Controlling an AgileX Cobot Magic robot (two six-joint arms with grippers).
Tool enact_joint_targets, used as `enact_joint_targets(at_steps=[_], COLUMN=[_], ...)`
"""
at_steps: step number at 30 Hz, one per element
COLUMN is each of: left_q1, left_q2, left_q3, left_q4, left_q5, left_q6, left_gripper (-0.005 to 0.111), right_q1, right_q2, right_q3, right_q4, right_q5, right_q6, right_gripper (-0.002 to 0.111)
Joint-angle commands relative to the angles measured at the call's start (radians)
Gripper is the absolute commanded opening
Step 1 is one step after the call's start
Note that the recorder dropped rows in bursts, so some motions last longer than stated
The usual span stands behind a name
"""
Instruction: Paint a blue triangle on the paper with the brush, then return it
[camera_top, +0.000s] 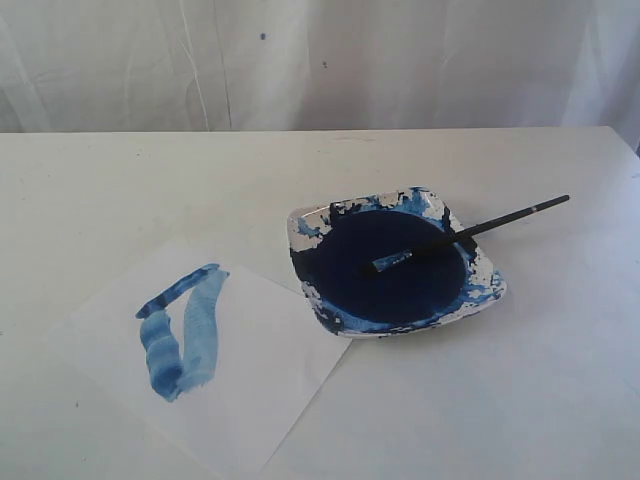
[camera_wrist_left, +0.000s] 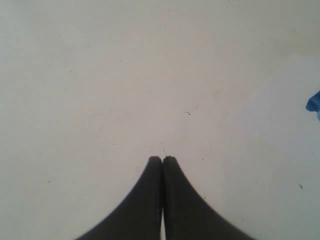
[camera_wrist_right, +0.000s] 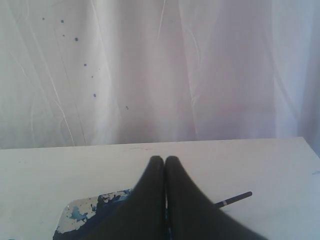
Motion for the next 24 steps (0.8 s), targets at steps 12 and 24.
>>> enact_joint_targets(at_steps=[12, 24], left_q1=[-0.007, -0.007], left_q2=[-0.004, -0.004], left_q3=[0.004, 0.004], left_q4=[0.010, 0.010], left_q5=[-0.036, -0.036], left_q6=[0.130, 0.130], left_gripper=[0.000, 0.000], right_q1=[-0.004, -0.002], right_q2=[-0.007, -0.007], right_q3=[0.004, 0.004], right_q4=[0.000, -0.108], right_q5=[-0.010, -0.018], right_q6=[-0.004, -0.062], right_gripper=[0.000, 0.000])
